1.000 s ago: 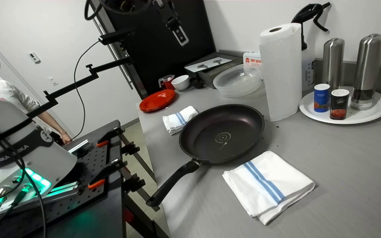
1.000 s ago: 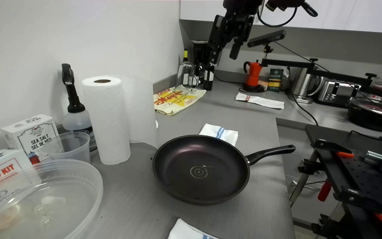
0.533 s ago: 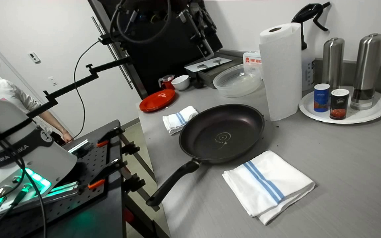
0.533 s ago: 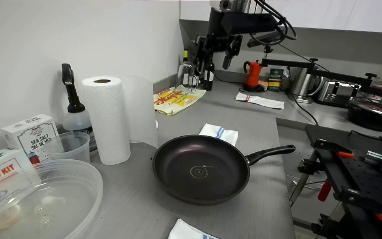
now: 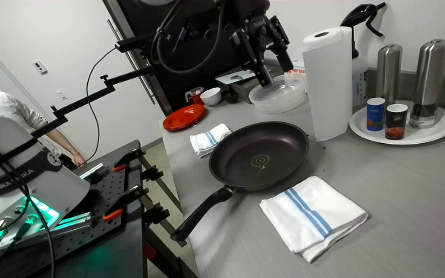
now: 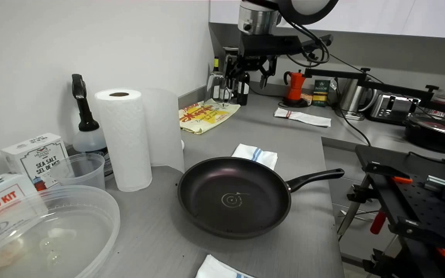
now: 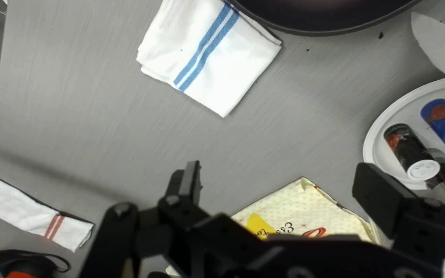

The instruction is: Pick up the white and blue towel on the right and use it to wipe the black pan

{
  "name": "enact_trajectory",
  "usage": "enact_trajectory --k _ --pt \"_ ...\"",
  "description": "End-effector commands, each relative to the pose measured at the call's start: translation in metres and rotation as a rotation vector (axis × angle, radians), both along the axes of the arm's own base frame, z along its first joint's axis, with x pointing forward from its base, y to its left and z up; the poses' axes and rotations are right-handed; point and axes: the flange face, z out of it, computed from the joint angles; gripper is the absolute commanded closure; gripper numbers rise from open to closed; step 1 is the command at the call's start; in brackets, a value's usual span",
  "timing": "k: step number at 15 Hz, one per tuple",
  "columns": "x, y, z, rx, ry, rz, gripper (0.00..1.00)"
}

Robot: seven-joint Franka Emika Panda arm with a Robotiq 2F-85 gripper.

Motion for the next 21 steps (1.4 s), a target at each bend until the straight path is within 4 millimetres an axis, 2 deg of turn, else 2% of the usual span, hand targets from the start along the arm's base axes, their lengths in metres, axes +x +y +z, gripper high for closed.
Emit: enact_trajectory --k 1,4,8,12,17,21 --pt "-0.001 -0.020 -0.010 0.008 0.000 -0.025 0.00" --pt "-0.010 -0.035 -0.015 0.020 -0.002 -0.002 0.00" --pt "-0.020 -0.045 -0.020 0.023 -0.026 0.178 0.00" --pt "-0.037 -0.056 -0.034 0.047 -0.005 0.301 0.00" --pt "-0.052 -0.071 -0.055 0.057 0.015 0.316 0.00" --pt "-0.056 -0.071 -0.077 0.089 0.025 0.310 0.00"
